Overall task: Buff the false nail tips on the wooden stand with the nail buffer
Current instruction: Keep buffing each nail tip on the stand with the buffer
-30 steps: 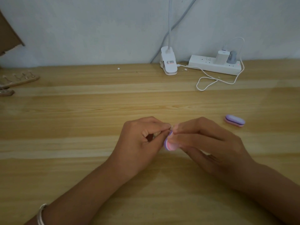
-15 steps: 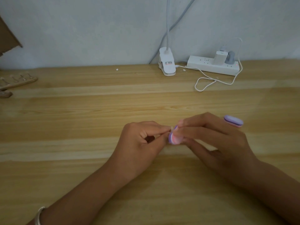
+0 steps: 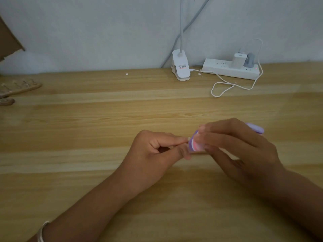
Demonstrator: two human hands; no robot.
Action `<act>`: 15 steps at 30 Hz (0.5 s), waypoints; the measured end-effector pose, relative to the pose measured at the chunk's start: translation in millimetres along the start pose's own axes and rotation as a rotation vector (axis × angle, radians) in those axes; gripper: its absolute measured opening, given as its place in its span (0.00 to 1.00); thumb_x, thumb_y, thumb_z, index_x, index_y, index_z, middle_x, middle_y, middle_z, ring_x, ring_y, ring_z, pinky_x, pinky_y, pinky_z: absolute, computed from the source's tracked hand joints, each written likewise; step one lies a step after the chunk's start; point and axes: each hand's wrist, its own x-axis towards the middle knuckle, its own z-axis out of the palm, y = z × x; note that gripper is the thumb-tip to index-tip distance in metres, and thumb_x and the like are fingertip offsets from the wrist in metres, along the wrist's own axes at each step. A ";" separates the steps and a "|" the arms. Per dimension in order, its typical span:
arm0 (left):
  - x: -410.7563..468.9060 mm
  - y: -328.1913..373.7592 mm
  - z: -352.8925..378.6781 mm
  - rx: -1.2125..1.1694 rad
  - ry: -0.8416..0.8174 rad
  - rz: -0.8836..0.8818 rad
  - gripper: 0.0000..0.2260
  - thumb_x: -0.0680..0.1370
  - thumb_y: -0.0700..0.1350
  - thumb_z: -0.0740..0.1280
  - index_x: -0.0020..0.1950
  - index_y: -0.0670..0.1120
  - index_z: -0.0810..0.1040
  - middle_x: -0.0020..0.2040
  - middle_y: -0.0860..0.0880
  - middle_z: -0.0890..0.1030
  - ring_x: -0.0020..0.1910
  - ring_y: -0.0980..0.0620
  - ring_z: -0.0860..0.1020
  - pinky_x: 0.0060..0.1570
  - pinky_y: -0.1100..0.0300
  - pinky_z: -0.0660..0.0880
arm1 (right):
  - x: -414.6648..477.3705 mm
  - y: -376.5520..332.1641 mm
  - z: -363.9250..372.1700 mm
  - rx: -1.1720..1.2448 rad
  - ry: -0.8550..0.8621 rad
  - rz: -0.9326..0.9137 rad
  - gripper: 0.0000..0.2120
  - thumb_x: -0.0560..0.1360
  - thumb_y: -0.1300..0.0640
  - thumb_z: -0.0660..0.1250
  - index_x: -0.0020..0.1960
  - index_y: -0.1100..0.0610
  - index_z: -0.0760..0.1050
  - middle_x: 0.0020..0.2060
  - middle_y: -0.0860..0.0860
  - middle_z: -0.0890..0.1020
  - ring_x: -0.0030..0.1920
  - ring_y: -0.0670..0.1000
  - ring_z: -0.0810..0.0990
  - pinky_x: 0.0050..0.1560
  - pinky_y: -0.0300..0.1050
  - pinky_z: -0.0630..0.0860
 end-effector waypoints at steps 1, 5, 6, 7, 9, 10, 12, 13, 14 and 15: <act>0.1 -0.2 0.2 0.007 0.004 -0.003 0.05 0.73 0.42 0.71 0.42 0.42 0.87 0.36 0.47 0.84 0.32 0.43 0.75 0.33 0.60 0.70 | -0.2 1.4 0.3 -0.002 0.003 0.011 0.15 0.74 0.71 0.70 0.57 0.56 0.78 0.48 0.57 0.83 0.53 0.51 0.83 0.58 0.39 0.76; 0.1 1.9 1.9 -0.033 0.016 -0.010 0.06 0.72 0.44 0.72 0.46 0.49 0.86 0.36 0.43 0.83 0.33 0.46 0.76 0.32 0.53 0.70 | -4.2 -4.0 5.8 -0.016 -0.014 -0.013 0.10 0.77 0.69 0.69 0.54 0.60 0.84 0.50 0.56 0.83 0.53 0.51 0.83 0.58 0.43 0.77; 0.4 0.5 1.4 -0.019 0.020 -0.016 0.05 0.72 0.44 0.72 0.46 0.48 0.87 0.36 0.41 0.83 0.32 0.42 0.76 0.33 0.50 0.71 | -4.8 -2.0 4.9 -0.020 -0.022 -0.007 0.09 0.76 0.70 0.69 0.53 0.61 0.84 0.49 0.56 0.83 0.52 0.52 0.83 0.57 0.43 0.77; 0.3 -1.1 0.8 -0.003 0.017 -0.024 0.05 0.73 0.45 0.72 0.44 0.46 0.87 0.35 0.39 0.83 0.31 0.39 0.76 0.33 0.46 0.71 | -4.6 1.1 3.2 -0.025 -0.023 0.010 0.09 0.76 0.71 0.69 0.52 0.62 0.84 0.49 0.57 0.83 0.52 0.52 0.83 0.57 0.43 0.77; -0.2 -2.0 0.7 0.018 0.014 -0.040 0.09 0.73 0.49 0.71 0.42 0.44 0.86 0.35 0.35 0.81 0.30 0.37 0.74 0.32 0.40 0.70 | -2.6 3.6 1.5 -0.039 -0.016 0.033 0.10 0.74 0.72 0.70 0.51 0.63 0.84 0.48 0.57 0.83 0.51 0.51 0.82 0.56 0.42 0.77; -0.4 -1.9 0.9 0.004 0.009 -0.040 0.08 0.73 0.49 0.71 0.42 0.45 0.86 0.35 0.35 0.81 0.30 0.39 0.74 0.32 0.41 0.71 | -2.2 1.2 2.5 -0.041 -0.010 0.031 0.10 0.74 0.72 0.70 0.51 0.62 0.84 0.47 0.57 0.83 0.51 0.51 0.82 0.57 0.40 0.76; -0.6 0.7 1.5 -0.041 0.005 -0.031 0.05 0.74 0.45 0.71 0.46 0.49 0.87 0.37 0.42 0.85 0.34 0.45 0.77 0.34 0.44 0.73 | -2.3 -6.2 6.0 -0.077 0.003 -0.009 0.09 0.77 0.69 0.69 0.51 0.60 0.85 0.47 0.55 0.84 0.51 0.48 0.82 0.61 0.34 0.70; -0.5 1.5 1.7 -0.055 0.002 -0.035 0.06 0.74 0.44 0.70 0.47 0.50 0.86 0.38 0.43 0.85 0.35 0.45 0.78 0.35 0.44 0.74 | -2.2 -7.3 6.1 -0.094 0.003 -0.024 0.09 0.78 0.68 0.68 0.50 0.60 0.85 0.47 0.55 0.84 0.51 0.48 0.82 0.62 0.33 0.69; -0.4 -0.2 0.9 -0.043 -0.002 -0.039 0.05 0.74 0.45 0.71 0.46 0.49 0.87 0.37 0.40 0.84 0.33 0.41 0.77 0.34 0.42 0.73 | -2.0 -5.1 4.9 -0.095 -0.002 -0.020 0.08 0.78 0.68 0.68 0.50 0.60 0.85 0.47 0.55 0.84 0.51 0.48 0.82 0.61 0.33 0.69; -0.1 -1.7 -0.1 -0.028 -0.003 -0.045 0.06 0.74 0.47 0.71 0.44 0.46 0.86 0.36 0.35 0.82 0.31 0.38 0.76 0.33 0.39 0.72 | -1.5 -1.3 3.0 -0.088 -0.005 0.001 0.08 0.77 0.69 0.69 0.50 0.61 0.85 0.47 0.56 0.83 0.51 0.49 0.82 0.59 0.34 0.72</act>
